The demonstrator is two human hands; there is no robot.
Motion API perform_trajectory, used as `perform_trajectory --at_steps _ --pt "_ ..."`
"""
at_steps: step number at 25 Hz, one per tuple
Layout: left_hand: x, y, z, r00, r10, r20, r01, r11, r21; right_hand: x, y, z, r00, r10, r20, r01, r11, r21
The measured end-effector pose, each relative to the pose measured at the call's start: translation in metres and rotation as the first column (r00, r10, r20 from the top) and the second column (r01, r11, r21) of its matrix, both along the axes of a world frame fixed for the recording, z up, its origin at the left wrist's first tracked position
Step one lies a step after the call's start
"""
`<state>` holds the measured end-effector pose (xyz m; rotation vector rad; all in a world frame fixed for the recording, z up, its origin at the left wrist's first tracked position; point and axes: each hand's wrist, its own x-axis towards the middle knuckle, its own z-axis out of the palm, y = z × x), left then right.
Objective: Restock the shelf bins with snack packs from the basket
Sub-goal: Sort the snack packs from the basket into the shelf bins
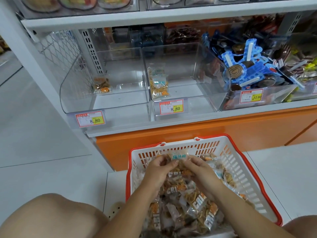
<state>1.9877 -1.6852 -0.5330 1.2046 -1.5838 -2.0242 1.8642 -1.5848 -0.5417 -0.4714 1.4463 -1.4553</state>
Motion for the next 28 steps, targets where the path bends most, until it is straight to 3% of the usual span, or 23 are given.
perform_trajectory --at_steps 3,6,9,11,12,14,16,18,21,26,28 --pt "-0.005 -0.012 0.036 0.999 -0.022 -0.029 0.016 0.983 -0.181 -0.009 -0.009 0.039 0.986 0.074 -0.151 -0.082 0.996 -0.044" --pt "-0.012 -0.036 0.106 0.994 -0.067 -0.083 0.021 0.885 -0.465 -0.027 -0.035 0.109 0.954 0.037 -0.296 -0.098 0.976 -0.194" --pt "-0.013 -0.073 0.160 0.997 0.007 -0.080 -0.066 0.644 -0.762 -0.052 -0.076 0.163 0.868 -0.075 -0.491 -0.068 0.961 -0.267" --pt "-0.012 -0.104 0.168 0.990 0.129 0.062 -0.004 0.456 -0.890 -0.073 -0.113 0.180 0.832 -0.147 -0.534 -0.009 0.960 -0.279" --pt "-0.013 -0.116 0.165 0.967 0.168 0.189 0.104 0.415 -0.904 -0.084 -0.133 0.183 0.832 -0.148 -0.535 0.013 0.969 -0.247" --pt "-0.018 -0.132 0.154 0.899 0.133 0.417 0.323 0.443 -0.836 -0.102 -0.174 0.180 0.778 -0.055 -0.626 0.054 0.998 -0.021" --pt "-0.025 -0.139 0.142 0.864 0.063 0.500 0.423 0.449 -0.787 -0.114 -0.207 0.160 0.692 0.208 -0.692 0.041 0.945 0.325" --pt "-0.029 -0.144 0.137 0.863 0.049 0.503 0.433 0.443 -0.785 -0.116 -0.228 0.141 0.656 0.403 -0.639 -0.018 0.854 0.520" --pt "-0.031 -0.148 0.137 0.863 0.065 0.501 0.424 0.445 -0.789 -0.117 -0.246 0.133 0.640 0.465 -0.612 -0.020 0.806 0.592" --pt "-0.030 -0.148 0.137 0.865 0.065 0.498 0.427 0.427 -0.797 -0.109 -0.246 0.141 0.645 0.445 -0.621 0.006 0.810 0.587" --pt "-0.031 -0.144 0.136 0.861 0.097 0.500 0.418 0.427 -0.802 -0.104 -0.232 0.151 0.571 0.392 -0.722 0.063 0.855 0.515"
